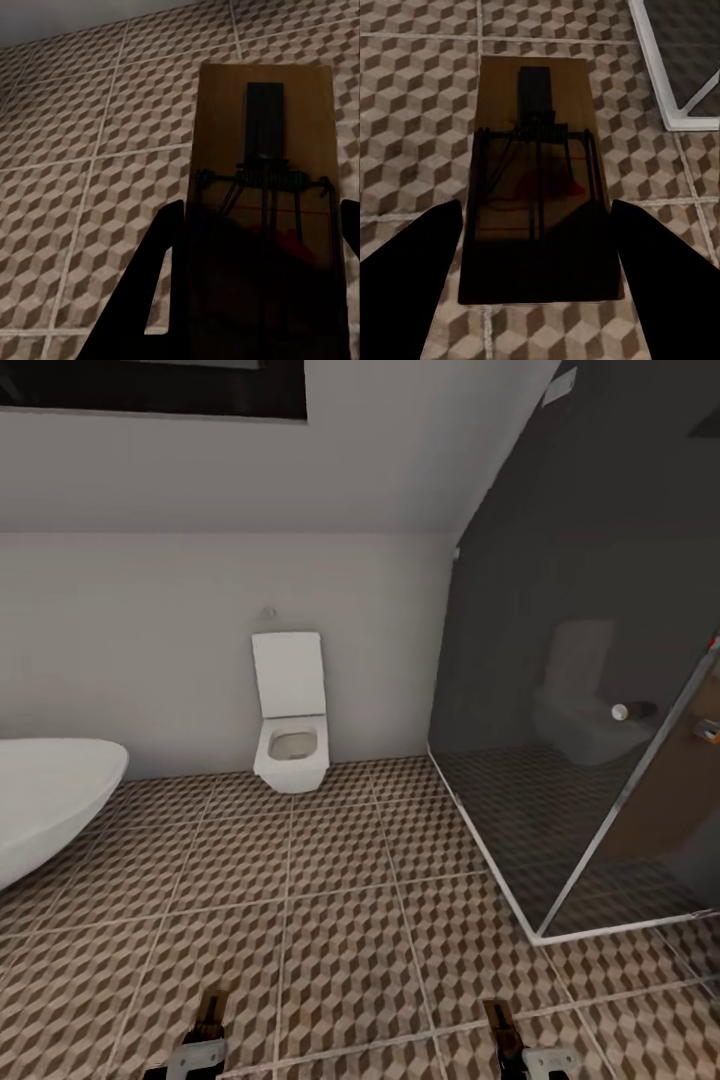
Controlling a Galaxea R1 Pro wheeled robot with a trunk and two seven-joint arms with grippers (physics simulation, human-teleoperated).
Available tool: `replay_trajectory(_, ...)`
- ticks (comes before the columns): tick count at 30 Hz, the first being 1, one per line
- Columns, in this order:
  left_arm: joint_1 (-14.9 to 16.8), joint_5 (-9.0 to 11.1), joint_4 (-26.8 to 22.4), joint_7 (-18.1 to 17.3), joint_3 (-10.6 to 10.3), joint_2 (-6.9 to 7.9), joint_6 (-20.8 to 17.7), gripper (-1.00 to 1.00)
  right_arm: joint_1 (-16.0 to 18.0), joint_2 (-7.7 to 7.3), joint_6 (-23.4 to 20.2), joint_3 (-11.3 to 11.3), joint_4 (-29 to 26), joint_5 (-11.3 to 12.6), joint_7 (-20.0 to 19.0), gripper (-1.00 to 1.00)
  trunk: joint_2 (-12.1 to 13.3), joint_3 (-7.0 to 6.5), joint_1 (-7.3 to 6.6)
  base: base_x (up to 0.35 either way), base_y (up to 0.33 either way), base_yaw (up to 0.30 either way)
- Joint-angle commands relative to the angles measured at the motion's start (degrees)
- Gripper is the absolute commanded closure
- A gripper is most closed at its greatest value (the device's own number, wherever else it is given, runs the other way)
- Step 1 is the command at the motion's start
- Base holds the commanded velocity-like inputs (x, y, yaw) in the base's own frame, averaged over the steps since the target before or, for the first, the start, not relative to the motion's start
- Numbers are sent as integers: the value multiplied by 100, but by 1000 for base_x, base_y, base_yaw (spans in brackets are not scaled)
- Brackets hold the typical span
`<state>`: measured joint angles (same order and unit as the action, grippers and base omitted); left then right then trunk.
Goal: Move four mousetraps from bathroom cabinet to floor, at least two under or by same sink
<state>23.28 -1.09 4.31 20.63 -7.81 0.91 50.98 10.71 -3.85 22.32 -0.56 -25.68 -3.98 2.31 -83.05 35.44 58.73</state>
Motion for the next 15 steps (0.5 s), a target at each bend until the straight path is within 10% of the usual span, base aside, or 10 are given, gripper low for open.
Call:
replay_trajectory(1,9,-23,23,69,-45,-3,17,100,2,-2,14,-6,1,-42,24,100,-3,5,0,0,0,288)
replay_trajectory(15,8,-23,21,68,-45,-3,17,100,2,4,18,-7,1,-42,24,100,-3,5,0,0,0,288)
